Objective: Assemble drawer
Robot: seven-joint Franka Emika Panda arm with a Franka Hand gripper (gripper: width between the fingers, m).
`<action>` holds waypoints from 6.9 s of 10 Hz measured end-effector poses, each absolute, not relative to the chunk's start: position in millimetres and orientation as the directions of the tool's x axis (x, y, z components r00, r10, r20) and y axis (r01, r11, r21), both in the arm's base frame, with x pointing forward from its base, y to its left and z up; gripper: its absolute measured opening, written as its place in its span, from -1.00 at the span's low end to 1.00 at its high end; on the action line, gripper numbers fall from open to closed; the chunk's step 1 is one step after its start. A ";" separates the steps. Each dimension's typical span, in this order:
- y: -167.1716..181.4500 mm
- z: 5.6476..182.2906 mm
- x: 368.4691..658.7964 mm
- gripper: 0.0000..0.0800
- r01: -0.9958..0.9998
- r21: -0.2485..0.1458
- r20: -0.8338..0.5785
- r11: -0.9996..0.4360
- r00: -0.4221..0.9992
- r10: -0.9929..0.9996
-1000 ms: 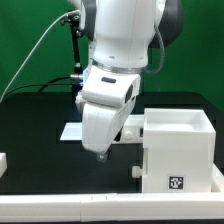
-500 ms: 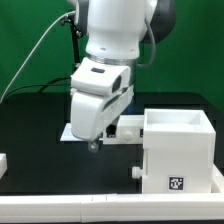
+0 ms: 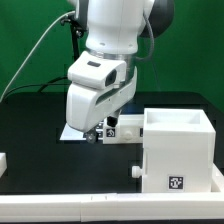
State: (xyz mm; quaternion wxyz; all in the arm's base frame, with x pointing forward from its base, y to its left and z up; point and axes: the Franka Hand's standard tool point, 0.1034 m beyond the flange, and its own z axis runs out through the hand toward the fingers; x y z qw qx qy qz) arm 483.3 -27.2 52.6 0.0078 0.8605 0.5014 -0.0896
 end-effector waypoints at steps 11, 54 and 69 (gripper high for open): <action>-25.8 62.8 441.4 0.62 0.982 -0.142 -0.119 -0.125 0.108 0.987; 11.5 57.8 392.7 0.62 0.147 -0.262 -0.070 0.954 -0.989 0.133; -4.1 28.6 385.1 0.62 -0.088 -0.152 -0.017 0.984 -0.996 -0.092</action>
Offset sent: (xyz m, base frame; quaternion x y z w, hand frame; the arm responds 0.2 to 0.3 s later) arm 0.0000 0.0000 0.0000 0.0000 0.0000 0.0000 1.0000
